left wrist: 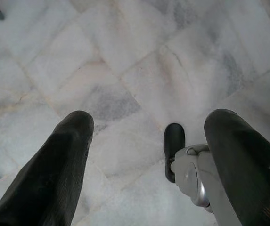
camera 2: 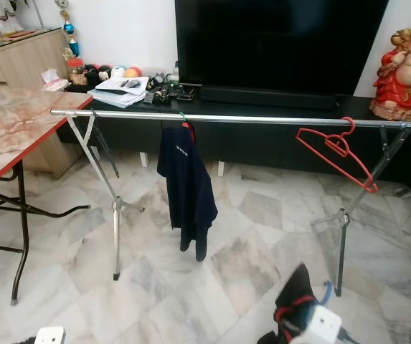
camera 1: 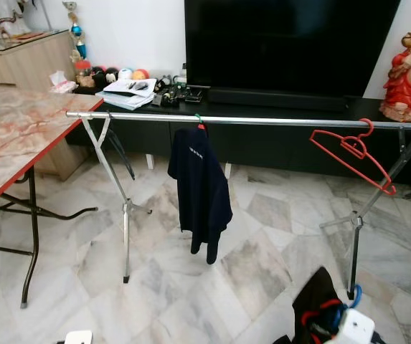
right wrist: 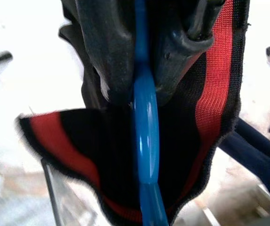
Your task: Hang hanger
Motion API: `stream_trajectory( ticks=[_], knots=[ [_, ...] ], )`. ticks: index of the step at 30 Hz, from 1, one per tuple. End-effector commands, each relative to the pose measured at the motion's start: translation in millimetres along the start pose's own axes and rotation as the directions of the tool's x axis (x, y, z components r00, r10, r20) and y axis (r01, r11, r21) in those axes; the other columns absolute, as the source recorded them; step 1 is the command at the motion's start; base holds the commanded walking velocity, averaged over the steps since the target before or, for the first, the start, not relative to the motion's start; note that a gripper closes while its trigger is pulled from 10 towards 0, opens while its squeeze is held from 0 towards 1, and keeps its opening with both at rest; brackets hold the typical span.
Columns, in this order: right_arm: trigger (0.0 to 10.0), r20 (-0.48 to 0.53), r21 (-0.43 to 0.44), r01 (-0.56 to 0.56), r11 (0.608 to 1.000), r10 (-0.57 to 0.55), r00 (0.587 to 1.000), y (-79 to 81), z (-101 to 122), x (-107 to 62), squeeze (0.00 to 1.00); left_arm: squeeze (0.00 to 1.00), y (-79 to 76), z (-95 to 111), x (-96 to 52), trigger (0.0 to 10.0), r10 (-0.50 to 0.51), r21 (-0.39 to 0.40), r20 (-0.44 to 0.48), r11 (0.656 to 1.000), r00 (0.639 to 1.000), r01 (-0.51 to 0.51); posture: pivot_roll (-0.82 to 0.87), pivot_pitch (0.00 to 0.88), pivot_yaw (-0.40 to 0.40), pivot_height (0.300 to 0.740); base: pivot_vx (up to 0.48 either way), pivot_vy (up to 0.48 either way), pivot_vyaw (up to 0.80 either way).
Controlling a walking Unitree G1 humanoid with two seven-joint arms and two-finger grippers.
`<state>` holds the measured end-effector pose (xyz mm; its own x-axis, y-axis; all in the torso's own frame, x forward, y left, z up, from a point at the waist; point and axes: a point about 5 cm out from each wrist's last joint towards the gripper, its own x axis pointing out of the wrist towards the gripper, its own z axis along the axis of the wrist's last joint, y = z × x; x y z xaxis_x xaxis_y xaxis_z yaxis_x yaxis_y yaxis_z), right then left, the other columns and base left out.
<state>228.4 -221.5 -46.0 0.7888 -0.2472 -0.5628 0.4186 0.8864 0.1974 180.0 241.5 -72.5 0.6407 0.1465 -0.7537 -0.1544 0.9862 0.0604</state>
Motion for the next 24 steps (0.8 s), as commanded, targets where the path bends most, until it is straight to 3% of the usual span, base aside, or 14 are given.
stream_trajectory(
  ticks=[1, 13, 24],
  knots=[
    [10.0, 0.045, -0.013, -0.005, 1.0, 0.005, 0.999, 1.7, 8.0, 1.6, 0.0, 0.0, 0.6, -0.2, 0.4, 10.0, 0.009, -0.006, -0.014, 1.0, 1.0, -0.009, 0.02, 0.0, -0.015, 0.74, 0.0, 0.0, 0.0],
    [10.0, 0.084, -0.048, -0.008, 0.999, 0.012, 0.996, 2.6, 13.9, 2.0, 0.0, 0.0, -6.0, -3.1, 1.2, 10.0, -0.007, -0.005, -0.048, 1.0, 0.999, 0.007, 0.01, 0.0, -0.04, 0.74, 0.0, 0.428, 0.0],
    [10.0, 0.082, -0.068, -0.011, 0.998, 0.017, 0.996, 1.7, 14.5, 2.2, 0.0, 0.0, -1.3, -11.3, -1.9, 10.0, 0.016, -0.005, -0.052, 1.0, 0.999, -0.016, 0.02, 0.0, -0.026, 0.74, 0.0, 0.373, 0.0]
  ],
)
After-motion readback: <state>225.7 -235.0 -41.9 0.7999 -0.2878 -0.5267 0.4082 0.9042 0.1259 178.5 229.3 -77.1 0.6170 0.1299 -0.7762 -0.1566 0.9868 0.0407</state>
